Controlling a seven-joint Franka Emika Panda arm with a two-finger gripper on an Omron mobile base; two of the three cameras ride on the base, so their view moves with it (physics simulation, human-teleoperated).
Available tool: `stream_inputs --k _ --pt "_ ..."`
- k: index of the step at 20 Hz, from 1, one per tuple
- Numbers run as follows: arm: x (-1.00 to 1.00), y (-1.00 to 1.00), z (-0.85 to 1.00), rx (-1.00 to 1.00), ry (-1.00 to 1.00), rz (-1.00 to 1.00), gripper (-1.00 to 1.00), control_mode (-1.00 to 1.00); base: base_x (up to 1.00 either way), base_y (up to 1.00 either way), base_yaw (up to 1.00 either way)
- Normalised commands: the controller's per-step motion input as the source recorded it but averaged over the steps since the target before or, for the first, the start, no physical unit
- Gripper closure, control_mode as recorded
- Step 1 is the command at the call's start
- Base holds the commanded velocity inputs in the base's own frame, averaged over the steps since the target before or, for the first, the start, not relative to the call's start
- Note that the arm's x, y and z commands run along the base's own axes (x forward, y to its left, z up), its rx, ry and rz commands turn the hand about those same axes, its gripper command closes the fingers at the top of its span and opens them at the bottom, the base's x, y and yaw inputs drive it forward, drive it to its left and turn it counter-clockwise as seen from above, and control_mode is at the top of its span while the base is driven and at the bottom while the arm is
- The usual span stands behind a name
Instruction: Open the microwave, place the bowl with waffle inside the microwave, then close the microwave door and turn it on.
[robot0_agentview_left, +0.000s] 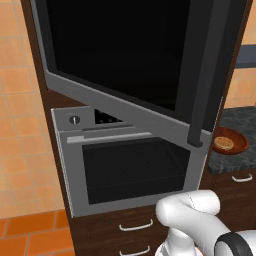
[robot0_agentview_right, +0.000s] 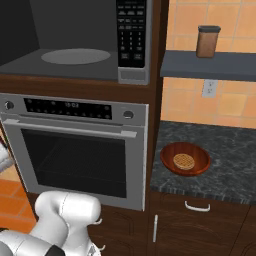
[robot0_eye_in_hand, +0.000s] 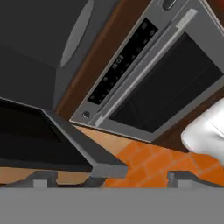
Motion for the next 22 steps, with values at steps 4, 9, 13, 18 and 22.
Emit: stream_inputs --k 4,9,13,18,22 --pt "1.0 -0.14 -0.31 0.19 0.02 0.26 -1.0 -1.0 0.0 0.0 0.0" --pt "0.8 0.22 -0.4 0.25 -0.06 0.4 -1.0 -1.0 0.0 0.0 0.0" --pt "0.54 0.91 -0.31 0.15 -0.13 0.44 -1.0 -1.0 0.0 0.0 0.0" --pt "0.14 0.94 -0.05 0.09 -0.12 0.5 -1.0 -1.0 0.0 0.0 0.0" --pt "-0.59 0.74 0.17 0.01 -0.19 0.56 -1.0 -1.0 0.0 0.0 0.0"
